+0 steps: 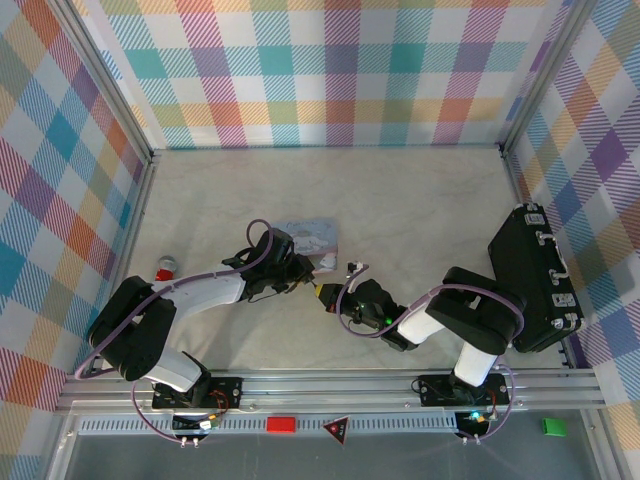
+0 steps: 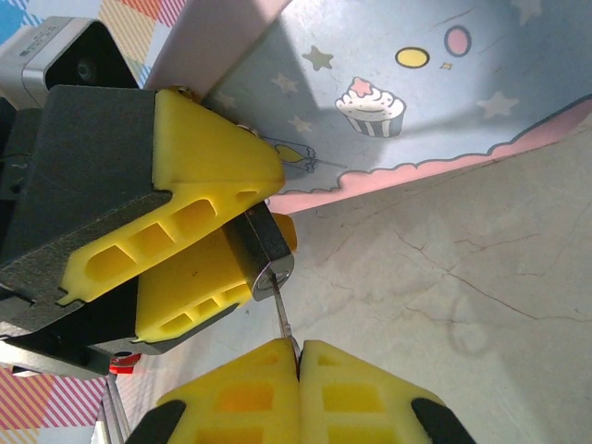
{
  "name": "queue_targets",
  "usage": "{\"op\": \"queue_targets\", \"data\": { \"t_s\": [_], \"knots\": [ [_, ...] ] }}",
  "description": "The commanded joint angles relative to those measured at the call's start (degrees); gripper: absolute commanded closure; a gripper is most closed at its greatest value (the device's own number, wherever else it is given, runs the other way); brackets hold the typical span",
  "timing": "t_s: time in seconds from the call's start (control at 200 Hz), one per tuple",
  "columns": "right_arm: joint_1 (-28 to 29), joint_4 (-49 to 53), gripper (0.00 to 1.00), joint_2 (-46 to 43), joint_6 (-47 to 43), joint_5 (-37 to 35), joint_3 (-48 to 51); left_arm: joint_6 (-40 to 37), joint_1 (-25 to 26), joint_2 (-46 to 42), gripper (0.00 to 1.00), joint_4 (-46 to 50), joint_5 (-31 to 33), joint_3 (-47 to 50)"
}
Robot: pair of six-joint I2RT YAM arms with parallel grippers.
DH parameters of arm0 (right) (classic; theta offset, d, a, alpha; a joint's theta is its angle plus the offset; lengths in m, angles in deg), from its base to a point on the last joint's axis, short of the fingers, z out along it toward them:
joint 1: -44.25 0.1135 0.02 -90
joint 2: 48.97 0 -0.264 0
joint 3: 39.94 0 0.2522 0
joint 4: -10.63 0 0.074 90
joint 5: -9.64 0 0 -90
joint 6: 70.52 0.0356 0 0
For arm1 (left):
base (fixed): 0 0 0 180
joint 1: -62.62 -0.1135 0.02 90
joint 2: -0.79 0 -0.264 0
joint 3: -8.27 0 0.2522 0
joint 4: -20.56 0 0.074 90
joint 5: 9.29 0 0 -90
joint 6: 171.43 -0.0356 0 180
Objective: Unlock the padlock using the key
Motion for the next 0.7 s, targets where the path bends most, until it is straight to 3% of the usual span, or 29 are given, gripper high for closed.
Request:
{"op": "queue_targets", "data": {
  "t_s": [0.0,0.695],
  "knots": [
    [0.3,-2.4,1.00,-0.3,0.4,-0.7,0.3,1.5,0.9,-2.6,0.85,-3.0,-1.8,-0.9],
    [0.3,-5.9,1.00,1.5,1.9,-0.2,0.5,2.1,1.4,-3.3,0.87,-4.1,-2.0,-0.3]
  ]
}}
